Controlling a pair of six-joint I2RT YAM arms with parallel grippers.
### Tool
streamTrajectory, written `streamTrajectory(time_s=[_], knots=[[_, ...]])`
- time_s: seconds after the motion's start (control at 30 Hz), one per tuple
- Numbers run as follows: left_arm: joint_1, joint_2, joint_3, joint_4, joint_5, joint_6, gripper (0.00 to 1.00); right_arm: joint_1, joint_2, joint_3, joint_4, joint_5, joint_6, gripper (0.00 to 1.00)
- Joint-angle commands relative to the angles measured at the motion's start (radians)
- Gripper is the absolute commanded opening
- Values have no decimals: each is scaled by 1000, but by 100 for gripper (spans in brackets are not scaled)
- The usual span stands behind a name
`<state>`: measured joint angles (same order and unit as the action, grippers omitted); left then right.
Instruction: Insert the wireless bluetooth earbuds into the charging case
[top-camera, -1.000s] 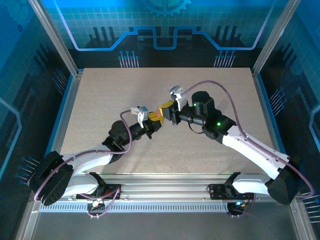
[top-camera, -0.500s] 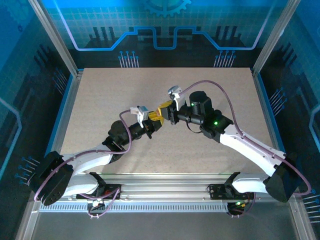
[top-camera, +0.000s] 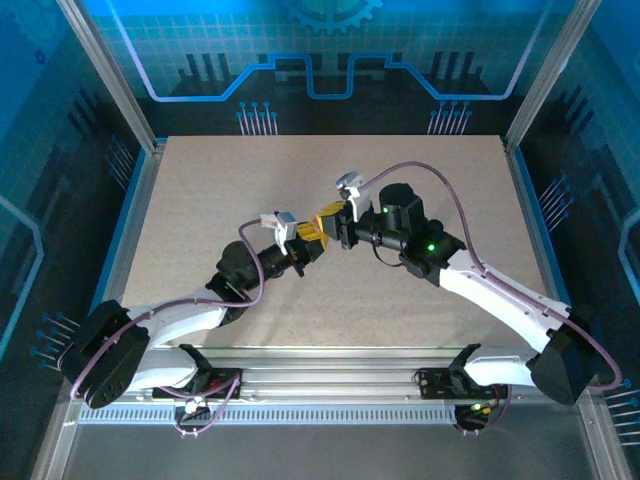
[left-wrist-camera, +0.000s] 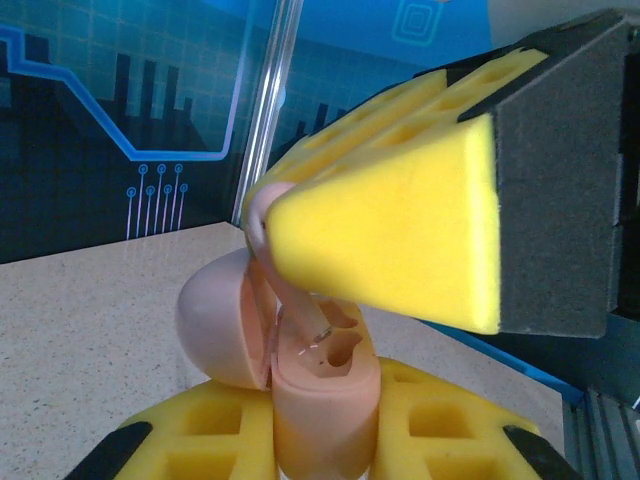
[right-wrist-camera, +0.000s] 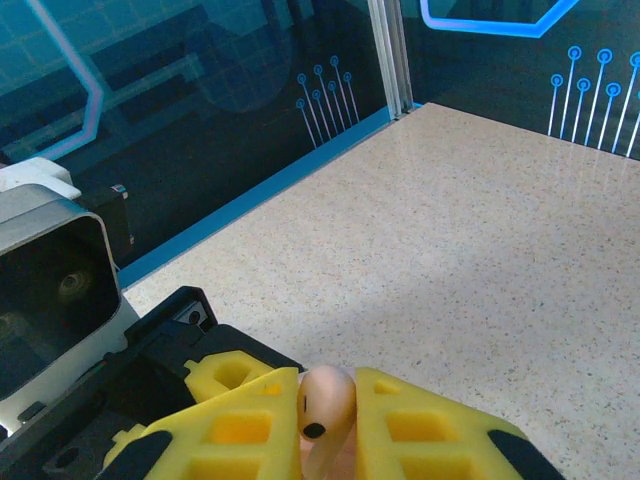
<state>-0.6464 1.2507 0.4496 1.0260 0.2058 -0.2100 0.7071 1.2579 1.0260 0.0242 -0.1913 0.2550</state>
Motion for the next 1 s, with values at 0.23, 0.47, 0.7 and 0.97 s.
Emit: streamTrajectory(time_s=[0.23,0.47,0.7,0.97], knots=[[-8,-10,35,91,9,-25,15,-15,-43,-58,-6,2,-59,17],[-8,-17,26,124,9,-43,15,-32,-47,-61,-13,-22,-84,17],[-9,-41,26,108,16,-26,15,-49,-65,-73,-36,-69,-118,17],[-9,-56,33,90,41,-9,16,-65,-63,-65,-69,-108,-145,17]])
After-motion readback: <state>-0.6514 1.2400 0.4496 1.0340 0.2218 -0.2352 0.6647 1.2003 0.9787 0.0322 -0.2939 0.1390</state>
